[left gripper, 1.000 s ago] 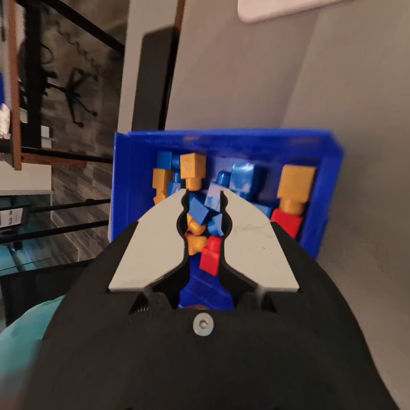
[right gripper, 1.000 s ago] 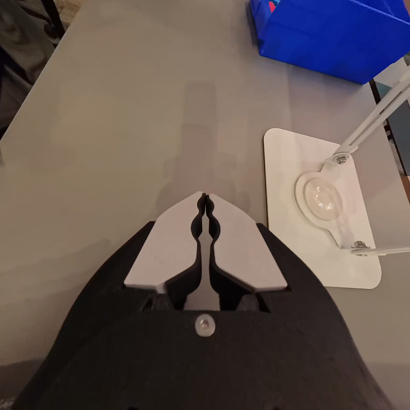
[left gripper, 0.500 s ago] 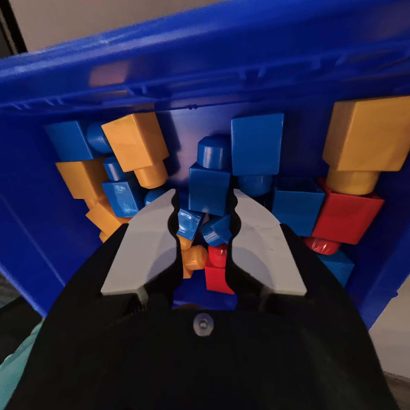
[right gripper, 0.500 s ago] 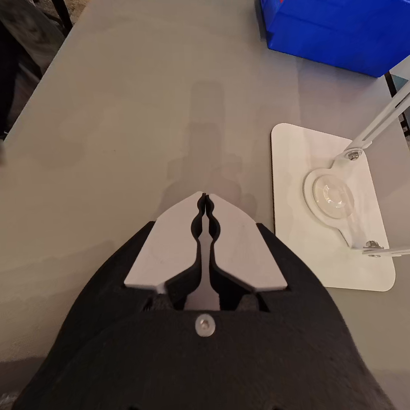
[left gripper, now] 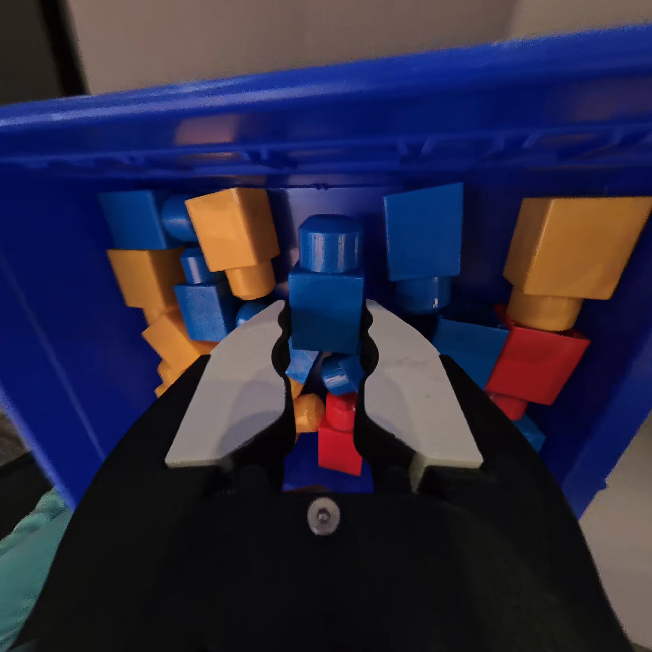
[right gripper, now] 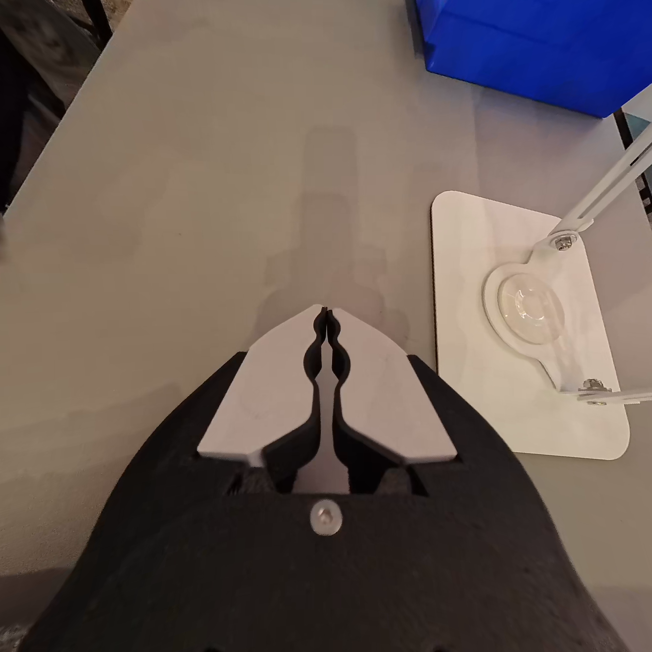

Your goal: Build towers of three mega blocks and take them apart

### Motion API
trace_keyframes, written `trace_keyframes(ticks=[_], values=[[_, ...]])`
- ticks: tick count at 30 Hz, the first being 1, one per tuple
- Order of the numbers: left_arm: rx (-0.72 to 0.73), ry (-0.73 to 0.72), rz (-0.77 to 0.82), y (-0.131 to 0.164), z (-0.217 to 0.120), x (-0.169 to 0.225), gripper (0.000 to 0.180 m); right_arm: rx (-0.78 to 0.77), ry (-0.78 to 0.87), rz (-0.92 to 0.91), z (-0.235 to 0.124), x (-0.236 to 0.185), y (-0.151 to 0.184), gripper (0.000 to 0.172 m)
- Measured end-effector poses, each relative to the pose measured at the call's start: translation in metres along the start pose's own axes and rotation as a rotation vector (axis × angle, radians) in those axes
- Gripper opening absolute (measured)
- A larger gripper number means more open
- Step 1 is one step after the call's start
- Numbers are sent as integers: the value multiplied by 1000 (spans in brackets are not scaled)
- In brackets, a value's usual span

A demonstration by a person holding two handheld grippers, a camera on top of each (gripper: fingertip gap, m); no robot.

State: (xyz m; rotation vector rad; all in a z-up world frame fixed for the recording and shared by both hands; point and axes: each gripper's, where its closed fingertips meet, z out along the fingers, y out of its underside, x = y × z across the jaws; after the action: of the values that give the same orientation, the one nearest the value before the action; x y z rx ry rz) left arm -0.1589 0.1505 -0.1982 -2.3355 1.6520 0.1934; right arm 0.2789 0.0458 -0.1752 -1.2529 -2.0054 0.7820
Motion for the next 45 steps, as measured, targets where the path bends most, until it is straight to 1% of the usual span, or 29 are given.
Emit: trace_keyframes(ticks=[2, 4, 8, 10, 12, 15, 18, 22, 24, 27, 30, 33, 34, 40, 45], values=[[12, -45, -30, 0, -15, -2, 36, 2, 1, -2, 0, 0, 0, 0], [53, -97, -54, -5, -35, -3, 36, 6, 2, -2, -1, 0, -1, 0], [168, -157, -74, -24, -81, 5, 36, 11, 4, -1, -1, 0, -1, 0], [218, -177, -48, -41, -101, 17, 36, 12, 4, -2, -1, 0, -1, 0], [270, -164, -10, -63, -116, 37, 36, 13, 4, -3, -1, 0, -1, 0], [324, -133, 101, -107, -126, 79, 36, 17, 3, 0, -1, 0, -1, 0], [380, -77, 210, -155, -120, 122, 36, 21, 1, 2, -1, 0, -1, 0], [442, 35, 337, -215, -98, 176, 36, 25, -2, 3, -1, -1, -1, 0], [427, 79, 386, -237, -82, 197, 36, 29, -3, 4, -1, -1, -1, 0], [392, 125, 435, -260, -54, 217, 36, 34, -3, 9, -2, 0, -1, 0], [371, 164, 464, -275, -33, 229, 36, 41, -7, 13, -2, 0, 0, 0], [398, 202, 444, -289, -28, 235, 36, 44, -11, 14, -1, -1, 0, 0], [397, 192, 438, -293, -27, 233, 36, 45, -12, 14, -1, -1, 0, 0], [341, 231, 434, -300, -16, 241, 36, 42, -19, 12, 0, -2, 0, 0], [303, 281, 474, -297, -6, 254, 36, 46, -14, 13, -1, -1, 0, 0]])
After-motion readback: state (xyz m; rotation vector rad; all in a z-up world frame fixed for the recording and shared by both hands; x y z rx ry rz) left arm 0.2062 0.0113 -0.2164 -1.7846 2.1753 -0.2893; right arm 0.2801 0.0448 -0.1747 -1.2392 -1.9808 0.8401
